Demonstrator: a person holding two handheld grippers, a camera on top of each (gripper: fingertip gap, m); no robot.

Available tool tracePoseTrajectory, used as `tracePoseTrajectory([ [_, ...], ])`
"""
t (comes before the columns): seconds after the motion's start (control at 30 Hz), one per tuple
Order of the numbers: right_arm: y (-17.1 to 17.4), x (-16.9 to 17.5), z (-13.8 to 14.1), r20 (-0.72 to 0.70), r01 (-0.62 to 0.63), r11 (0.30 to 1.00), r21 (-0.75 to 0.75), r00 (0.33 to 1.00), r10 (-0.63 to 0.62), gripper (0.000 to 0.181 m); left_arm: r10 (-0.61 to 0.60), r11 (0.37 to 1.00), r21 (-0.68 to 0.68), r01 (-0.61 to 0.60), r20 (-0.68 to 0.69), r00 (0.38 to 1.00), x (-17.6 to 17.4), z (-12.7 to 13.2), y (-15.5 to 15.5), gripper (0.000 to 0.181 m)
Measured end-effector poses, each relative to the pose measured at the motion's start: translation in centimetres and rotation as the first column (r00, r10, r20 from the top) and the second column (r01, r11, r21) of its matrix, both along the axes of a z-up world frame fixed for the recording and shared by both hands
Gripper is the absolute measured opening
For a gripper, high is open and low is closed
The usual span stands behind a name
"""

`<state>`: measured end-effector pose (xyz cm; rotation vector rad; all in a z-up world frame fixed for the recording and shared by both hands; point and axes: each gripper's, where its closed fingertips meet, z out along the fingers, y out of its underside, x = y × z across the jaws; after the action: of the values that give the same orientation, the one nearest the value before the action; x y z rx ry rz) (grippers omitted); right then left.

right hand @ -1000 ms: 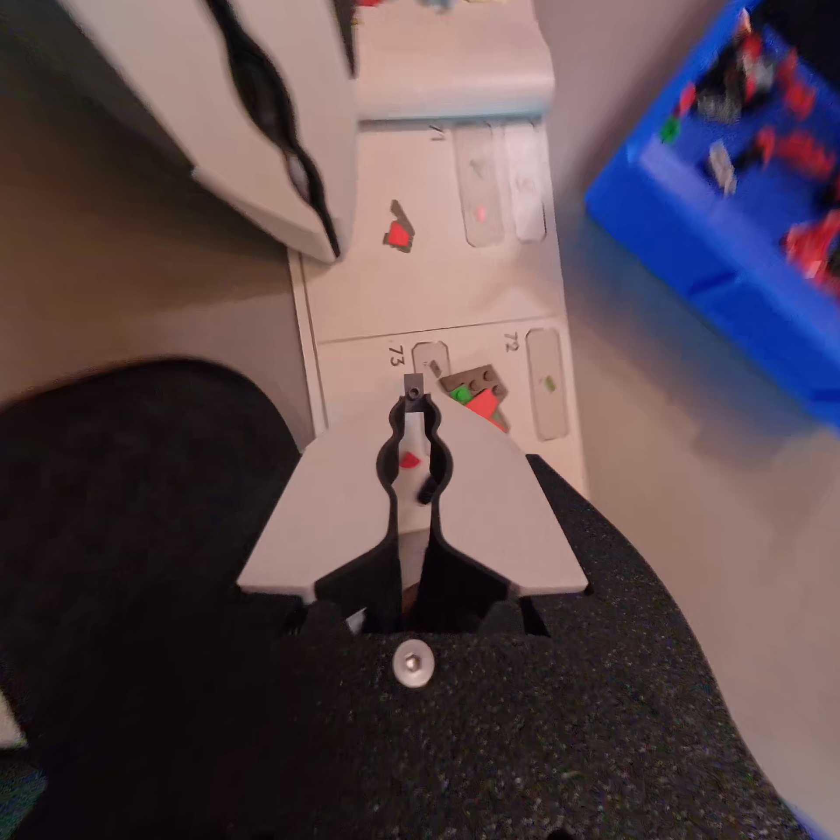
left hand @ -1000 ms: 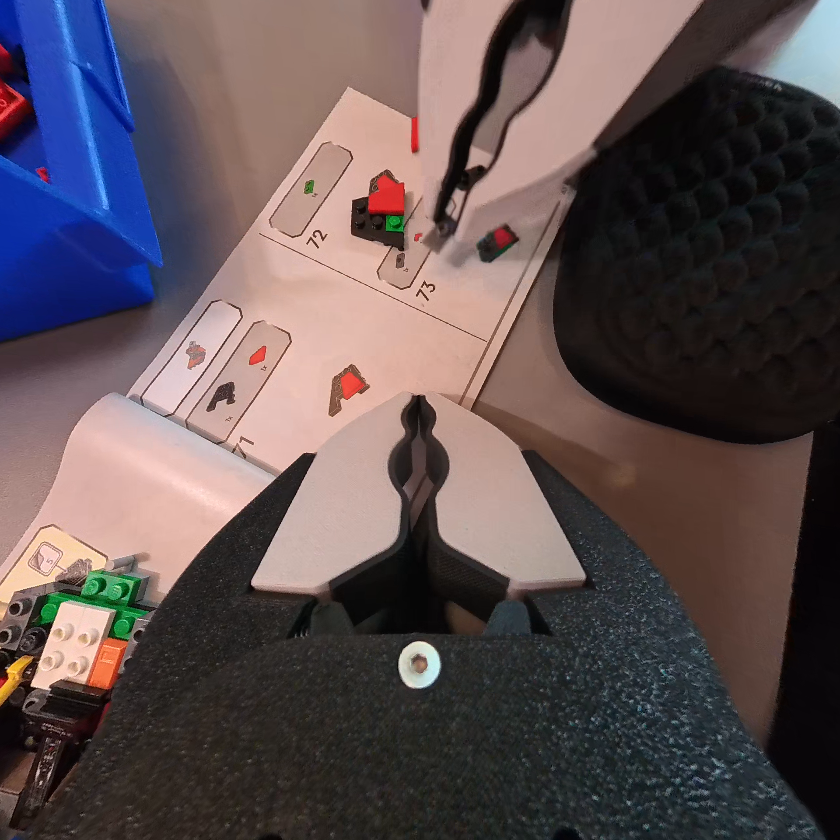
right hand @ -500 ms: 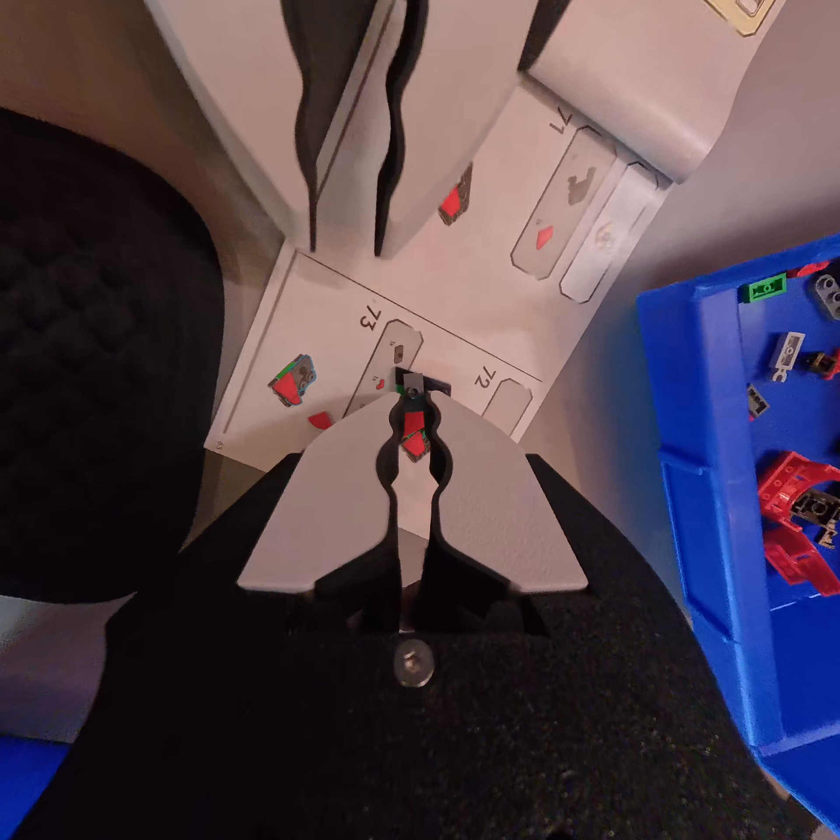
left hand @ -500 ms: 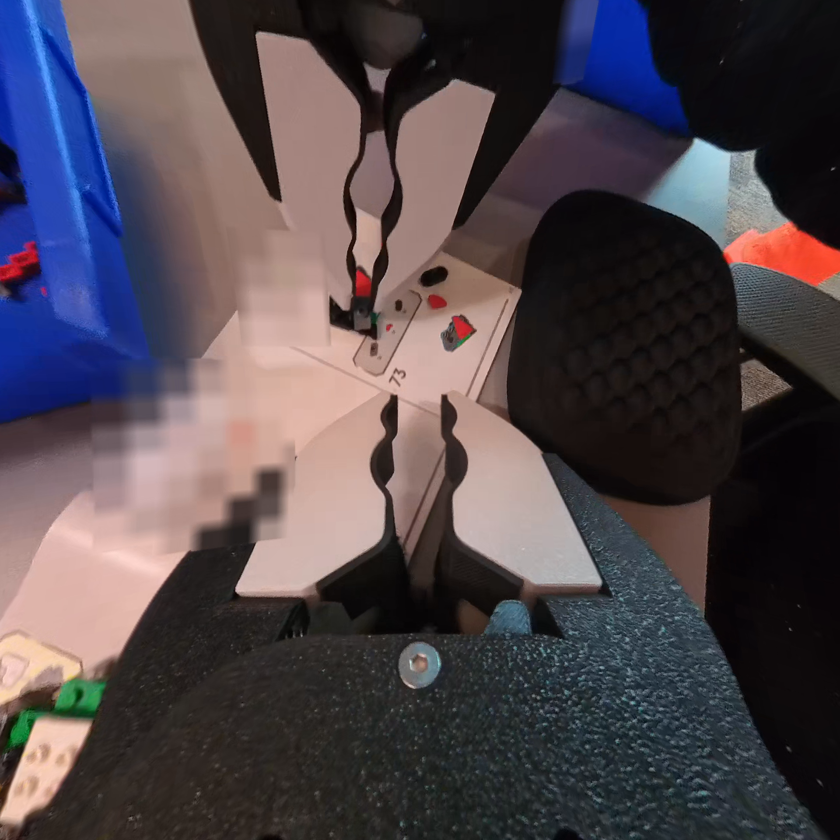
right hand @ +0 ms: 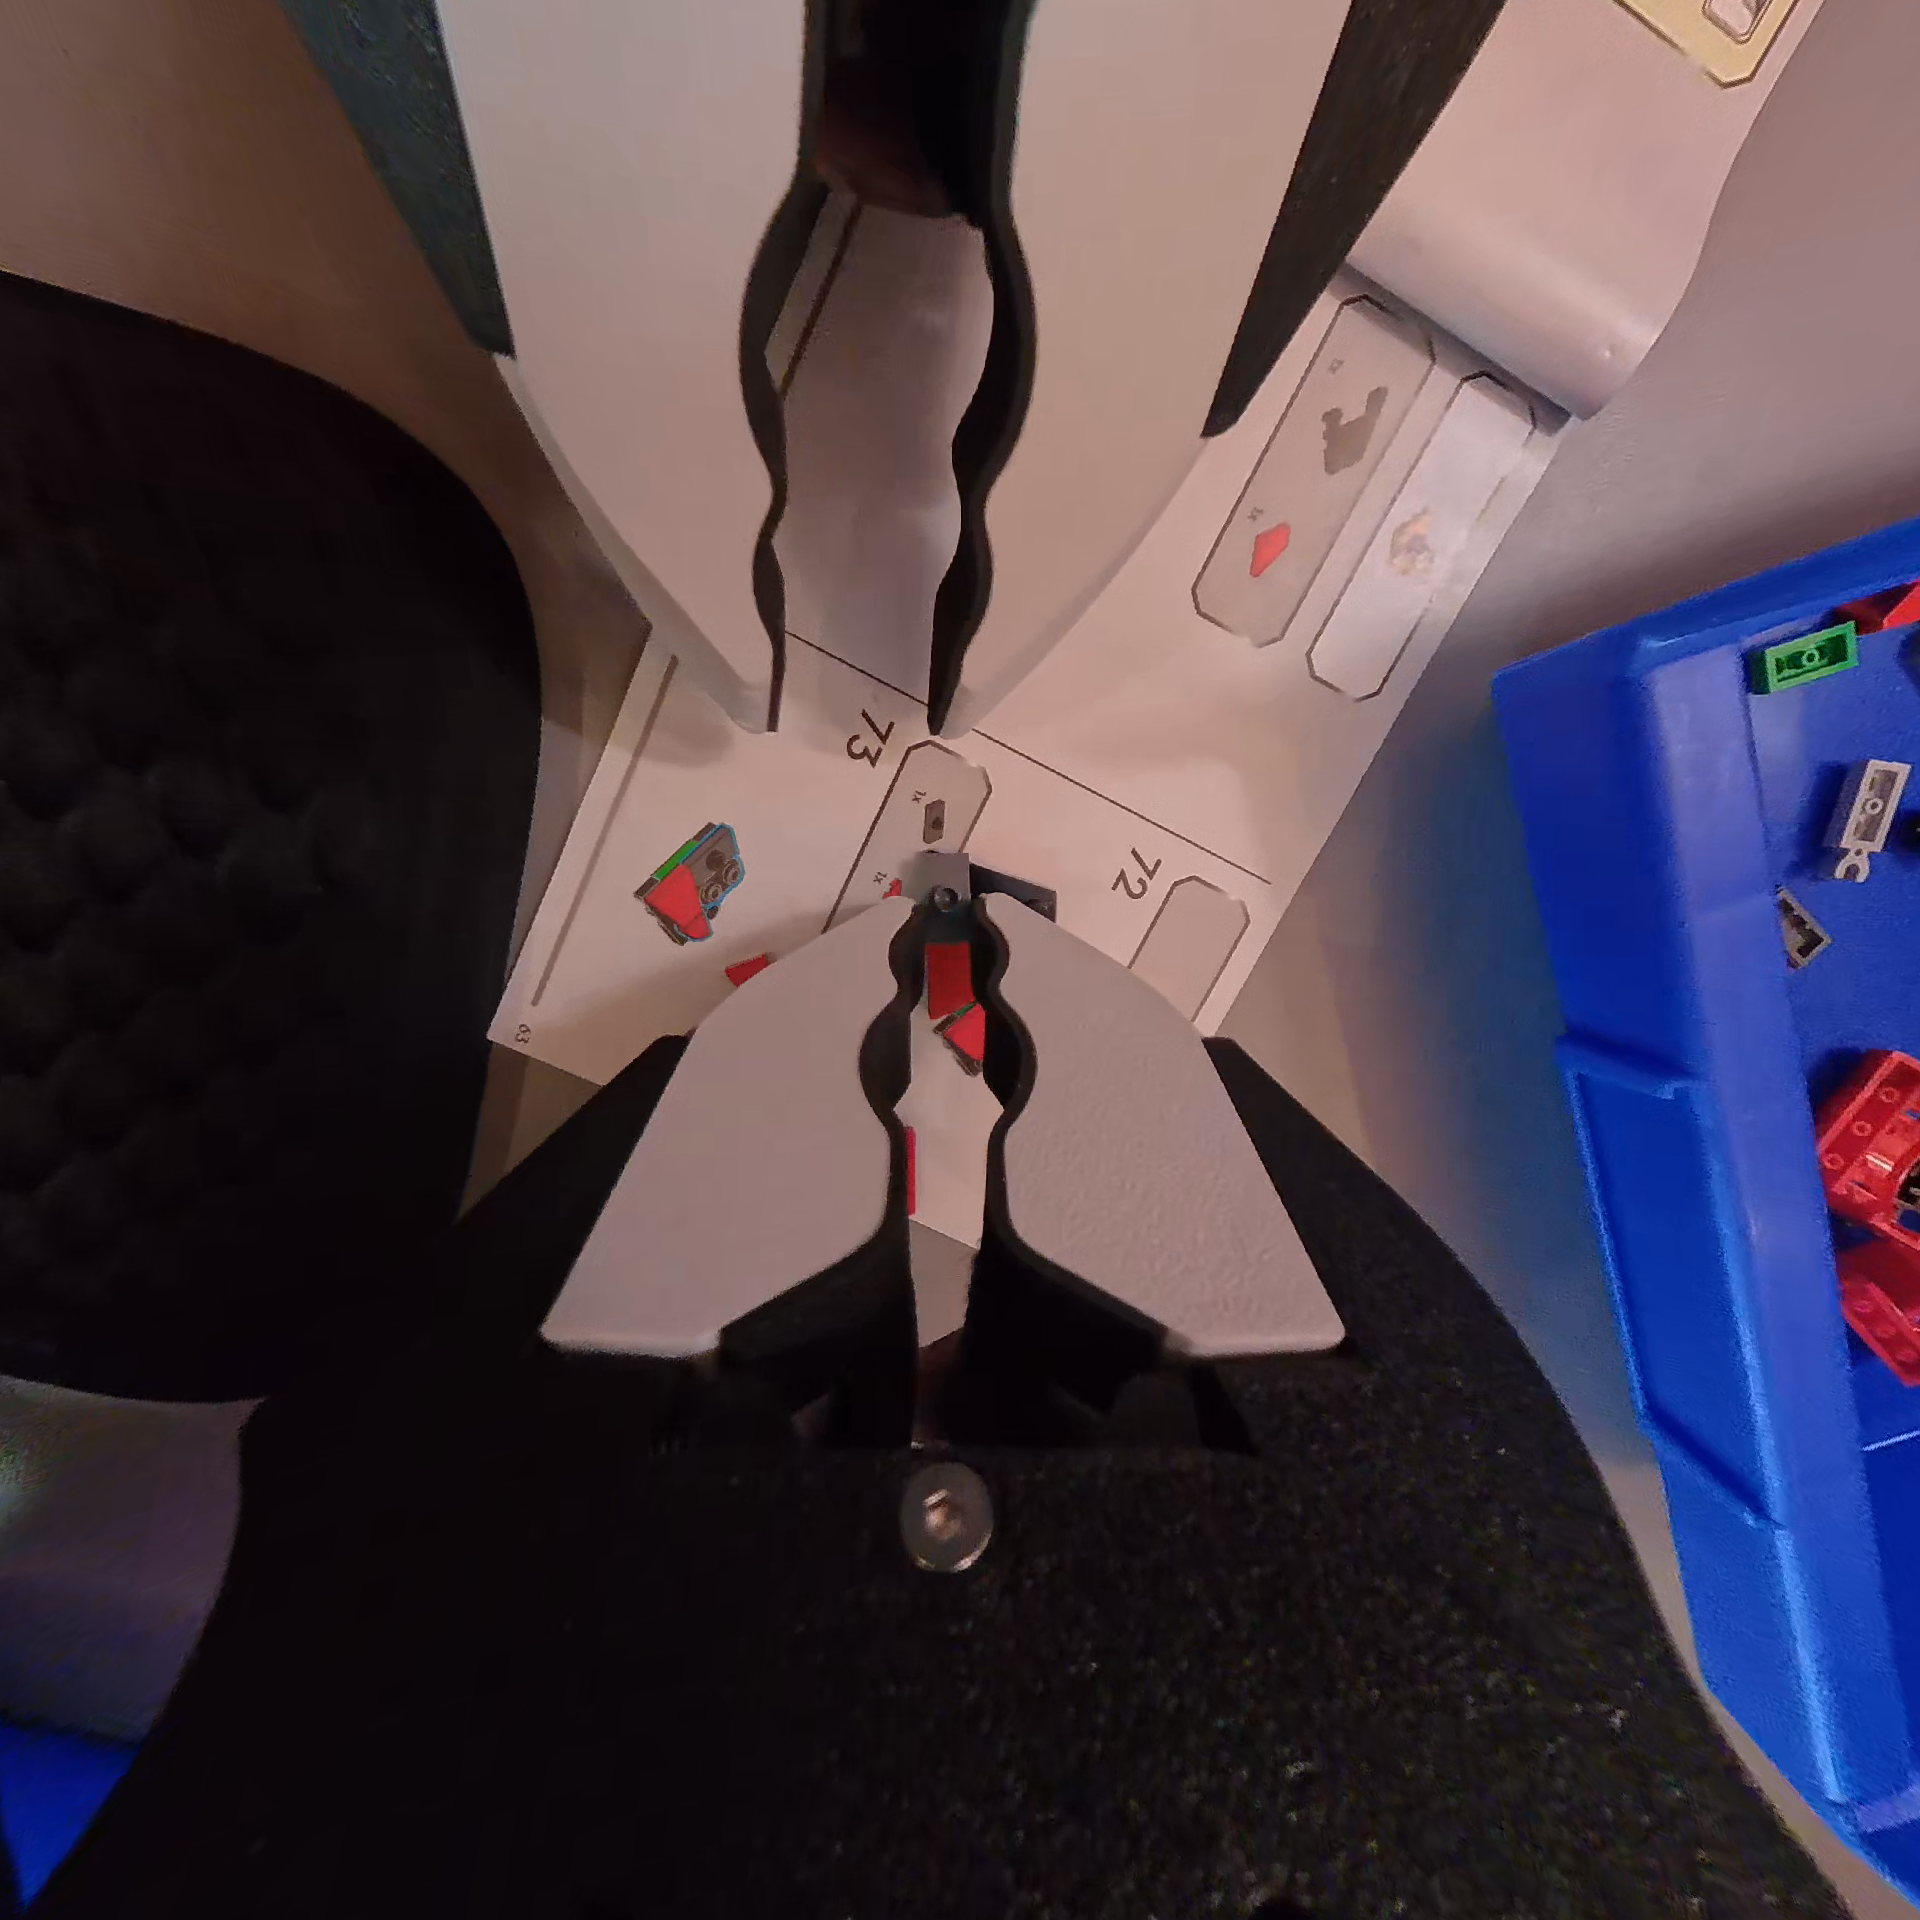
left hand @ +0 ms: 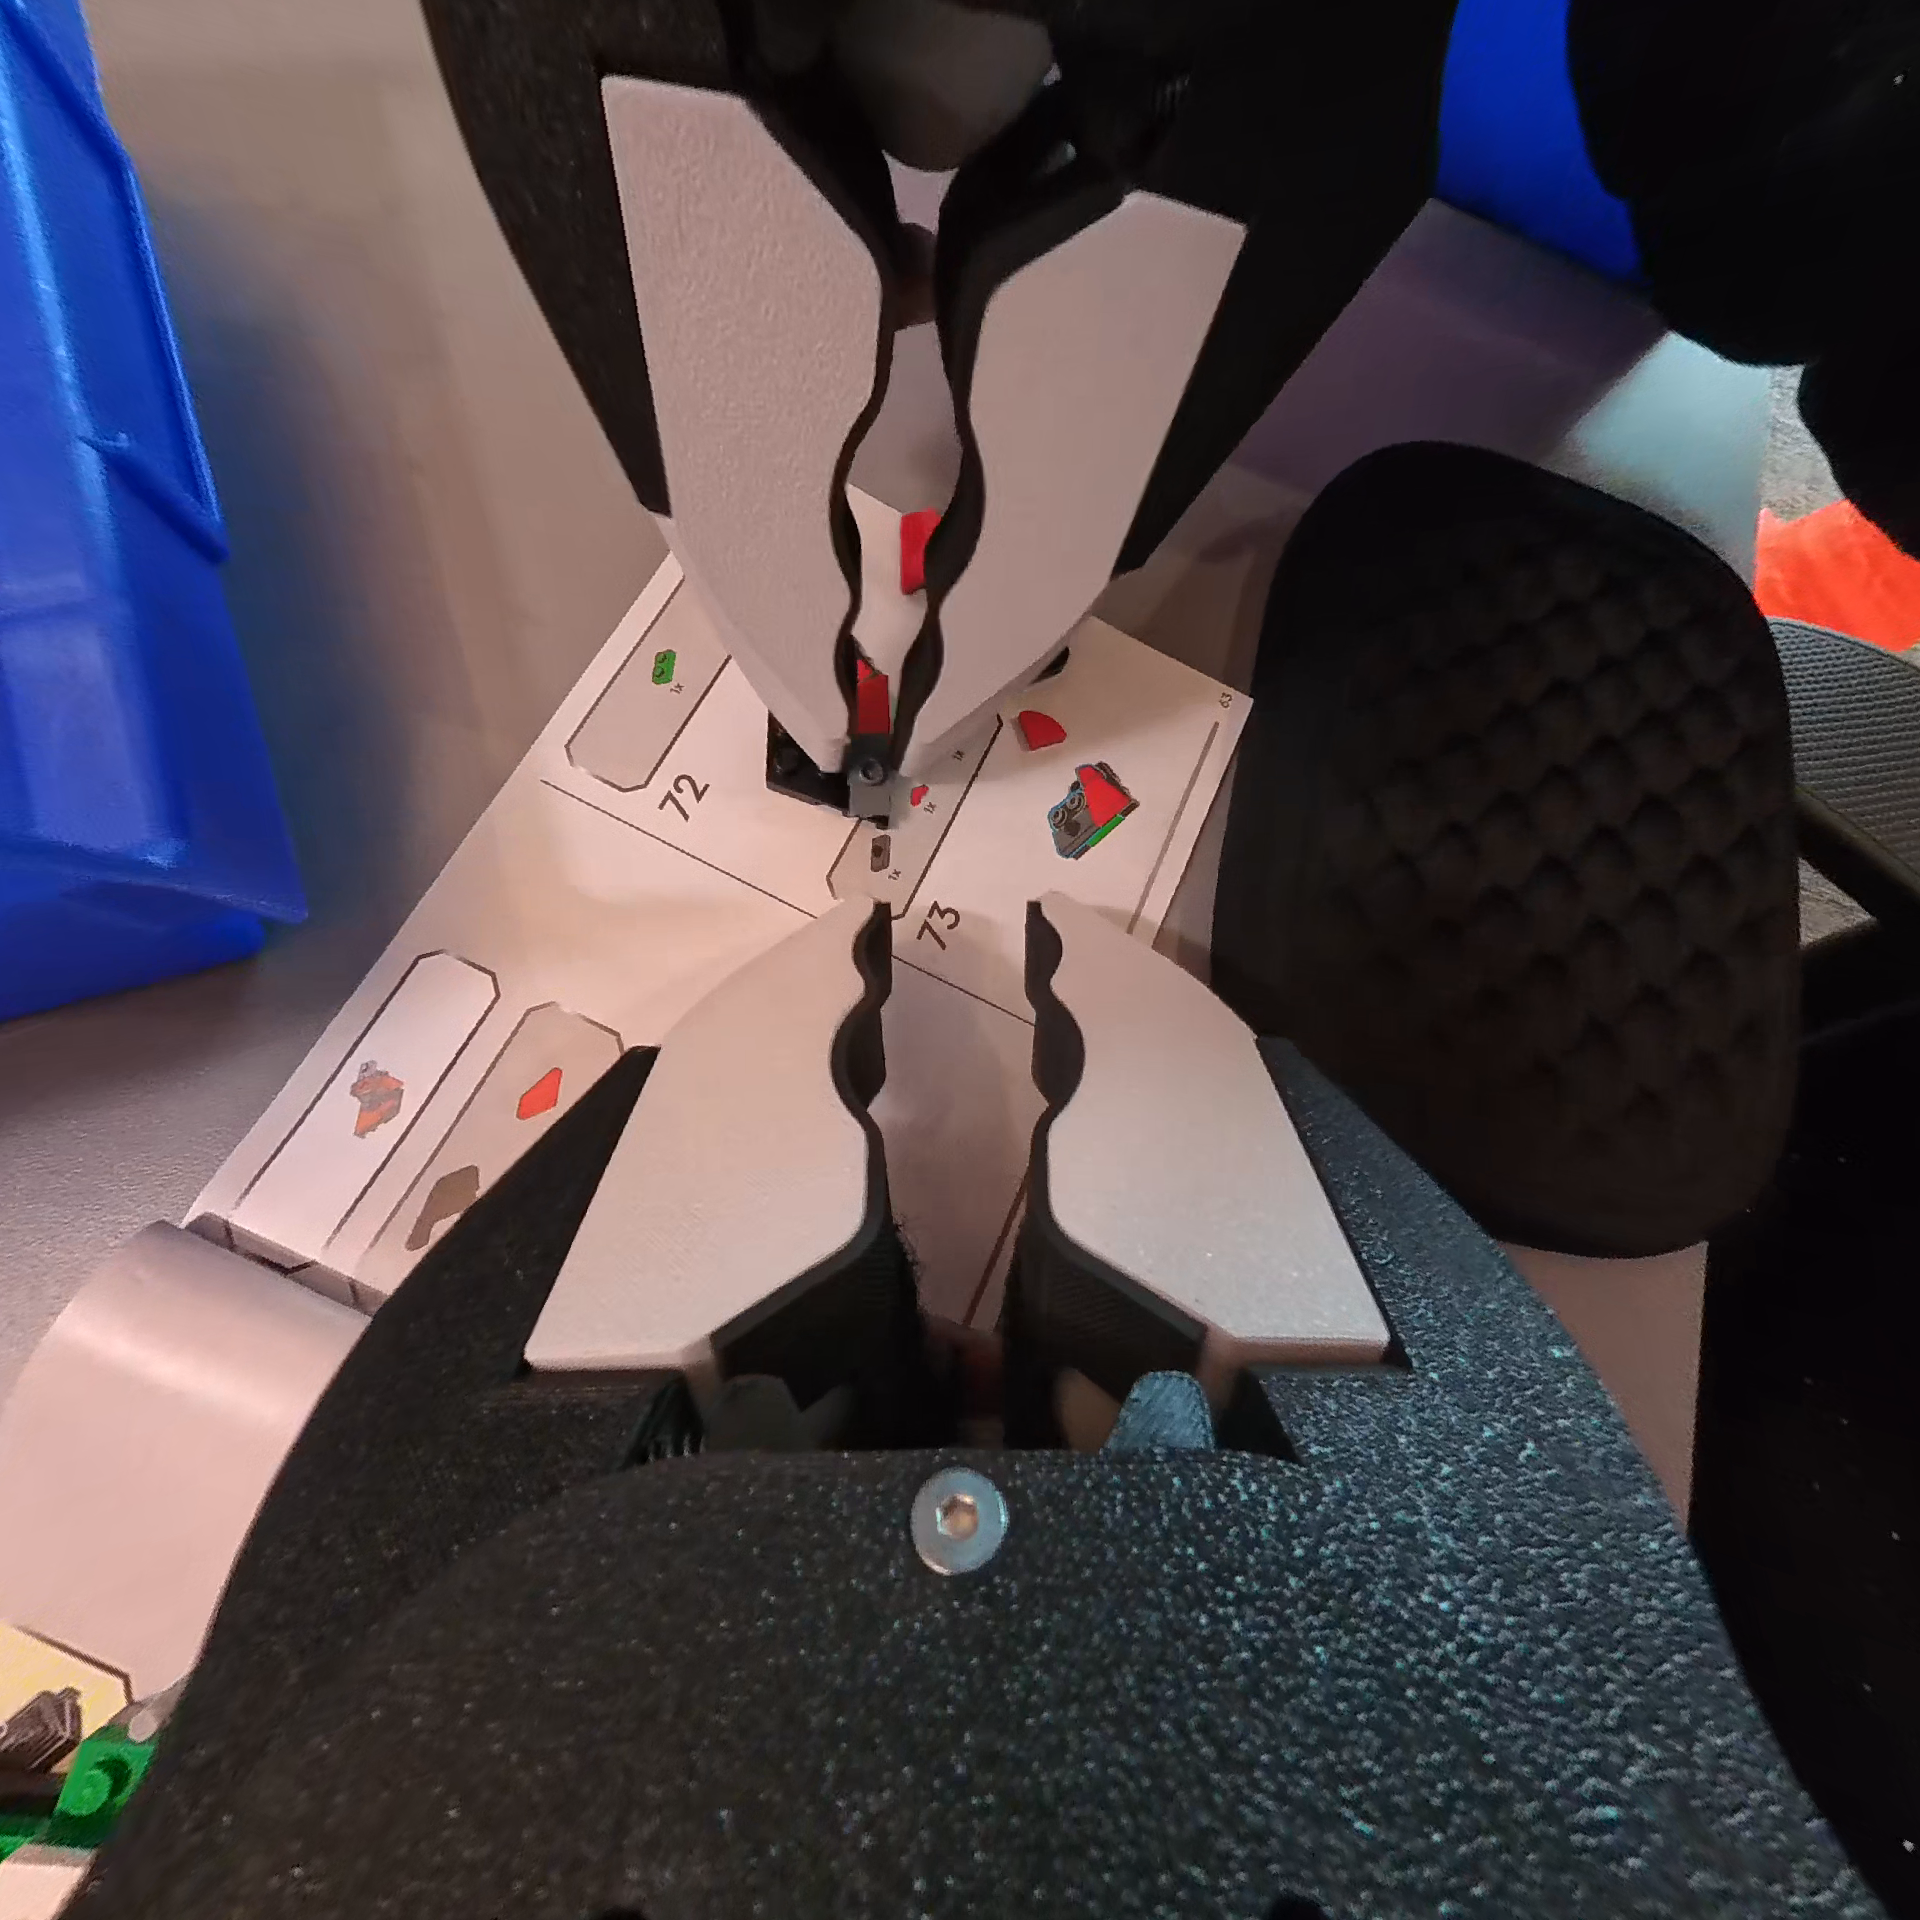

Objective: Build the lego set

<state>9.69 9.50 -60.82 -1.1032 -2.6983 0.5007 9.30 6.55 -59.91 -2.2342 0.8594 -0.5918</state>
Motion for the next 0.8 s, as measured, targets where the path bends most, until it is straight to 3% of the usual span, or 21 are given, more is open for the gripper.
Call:
tracePoseTrajectory([
  [0.6, 0.5, 0.0, 0.7, -0.053, 0.085, 0.996, -0.031, 0.995, -0.087, 0.013, -0.003, 1.0, -0.014, 0.003, 0.007, 1.0, 0.1, -0.3, 0.0, 0.02],
  [0.7, 0.4, -0.4, 1.7, -0.105, 0.147, 0.985, -0.091, 0.982, -0.156, 0.0, -0.004, 1.0, -0.016, 0.004, 0.011, 1.0, 0.1, -0.3, 0.0, 0.02],
  [0.8, -0.1, -0.5, 1.6, -0.088, 0.179, 0.973, -0.149, 0.977, -0.193, 0.0, -0.005, 1.0, -0.018, 0.005, 0.015, 1.0, 0.2, -0.3, 0.1, 0.018],
])
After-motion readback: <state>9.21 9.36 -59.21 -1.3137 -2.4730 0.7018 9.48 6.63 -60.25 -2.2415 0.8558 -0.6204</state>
